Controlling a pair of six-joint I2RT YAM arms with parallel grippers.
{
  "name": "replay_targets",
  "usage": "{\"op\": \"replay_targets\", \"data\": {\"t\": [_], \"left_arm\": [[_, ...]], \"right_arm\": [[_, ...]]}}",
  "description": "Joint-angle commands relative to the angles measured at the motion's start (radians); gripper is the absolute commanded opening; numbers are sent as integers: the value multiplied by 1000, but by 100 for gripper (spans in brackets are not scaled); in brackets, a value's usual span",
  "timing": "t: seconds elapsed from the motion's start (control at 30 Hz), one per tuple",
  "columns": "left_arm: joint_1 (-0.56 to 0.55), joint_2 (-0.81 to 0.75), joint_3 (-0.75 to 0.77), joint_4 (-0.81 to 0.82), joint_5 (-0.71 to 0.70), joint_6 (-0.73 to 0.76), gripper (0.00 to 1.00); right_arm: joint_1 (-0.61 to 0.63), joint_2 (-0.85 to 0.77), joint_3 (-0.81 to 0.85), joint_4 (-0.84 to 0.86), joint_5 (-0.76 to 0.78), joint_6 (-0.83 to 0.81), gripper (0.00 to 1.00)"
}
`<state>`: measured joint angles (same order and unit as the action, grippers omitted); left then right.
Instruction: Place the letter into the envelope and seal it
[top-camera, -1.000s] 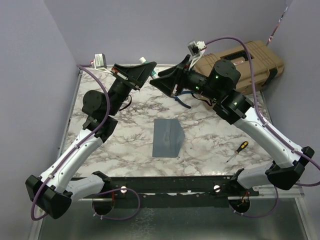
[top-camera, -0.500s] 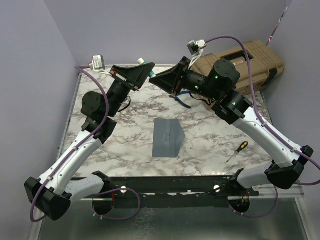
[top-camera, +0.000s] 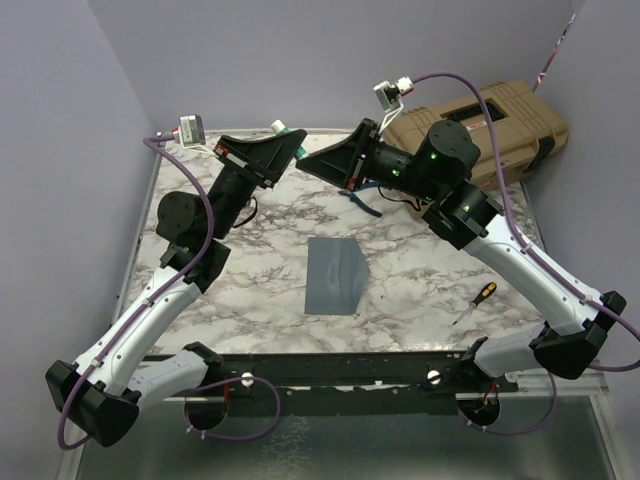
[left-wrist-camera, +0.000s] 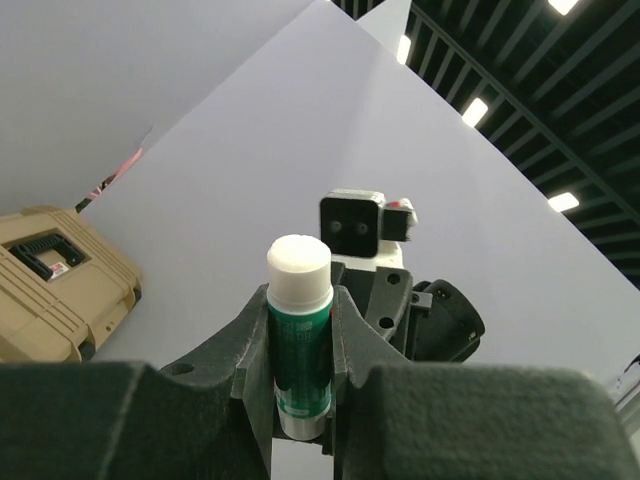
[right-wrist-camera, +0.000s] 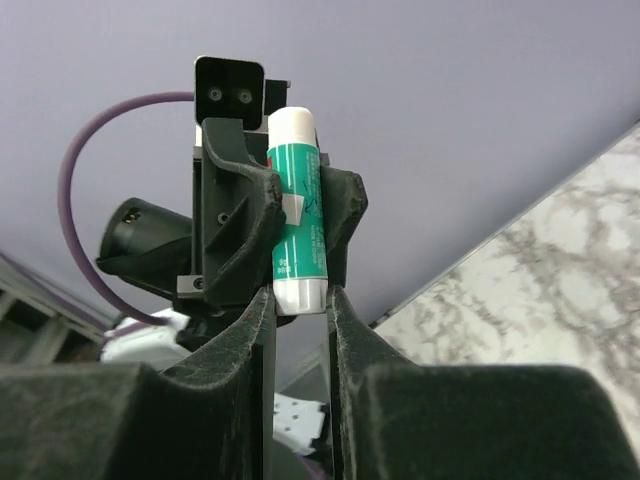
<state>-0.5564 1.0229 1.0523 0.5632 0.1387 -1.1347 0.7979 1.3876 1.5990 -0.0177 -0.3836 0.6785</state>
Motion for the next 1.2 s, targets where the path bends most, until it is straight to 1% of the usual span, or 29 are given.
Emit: {"op": "replay_targets", "data": {"t": [0.0, 0.03, 0.13, 0.17, 0.27, 0.4, 0.5, 0.57, 0.6, 0.63, 0.67, 0.7, 0.77, 0.8, 0.83, 0.87, 0.93, 0.97, 1.03, 1.17], "left_arm": [[-1, -40, -61, 98, 83, 59, 0], [-1, -44, -76, 137, 85, 60, 0], [0, -43, -101, 226, 82, 39, 0], [0, -39, -101, 247, 83, 32, 0], [0, -31, -95, 282, 94, 22, 0], [-1, -33, -90, 297, 115, 24, 0], [-1, -39, -90, 302, 115, 33, 0], [-1, -41, -90, 302, 105, 30, 0], [0, -40, -90, 301, 98, 27, 0], [-1, -38, -87, 292, 88, 17, 0], [-1, -36, -83, 275, 78, 13, 0], [0, -34, -79, 253, 63, 8, 0], [0, -32, -79, 222, 35, -11, 0], [0, -32, -81, 205, 24, -19, 0], [0, -33, -83, 186, 16, -23, 0], [-1, -33, -84, 169, 11, -23, 0], [0, -30, -81, 135, 17, -20, 0], [0, -24, -77, 118, 24, -16, 0], [0, -11, -68, 95, 43, -13, 0], [-1, -8, -75, 81, 44, -9, 0]], "right_arm": [[-42, -39, -81, 161, -4, 334, 0], [-48, -52, -116, 215, 0, 408, 0], [-58, -78, -238, 459, 19, 612, 0], [-58, -80, -269, 537, 31, 664, 0], [-58, -81, -330, 691, 67, 781, 0], [-58, -72, -417, 883, 128, 954, 0], [-58, -62, -473, 979, 168, 1080, 0], [-58, -58, -490, 1015, 175, 1102, 0], [-58, -63, -487, 1002, 162, 1064, 0], [-58, -75, -474, 928, 146, 999, 1], [-58, -90, -455, 853, 129, 895, 9], [-58, -108, -427, 762, 108, 746, 26], [-49, -139, -333, 482, 87, 404, 50], [-44, -149, -296, 388, 79, 254, 57], [-43, -164, -294, 333, 69, 127, 60], [-42, -191, -329, 330, 75, 34, 65], [-43, -241, -425, 391, 64, -97, 72], [-43, -252, -442, 395, 49, -158, 73], [-40, -248, -417, 318, 21, -301, 74], [-30, -240, -366, 186, 79, -549, 75]]}}
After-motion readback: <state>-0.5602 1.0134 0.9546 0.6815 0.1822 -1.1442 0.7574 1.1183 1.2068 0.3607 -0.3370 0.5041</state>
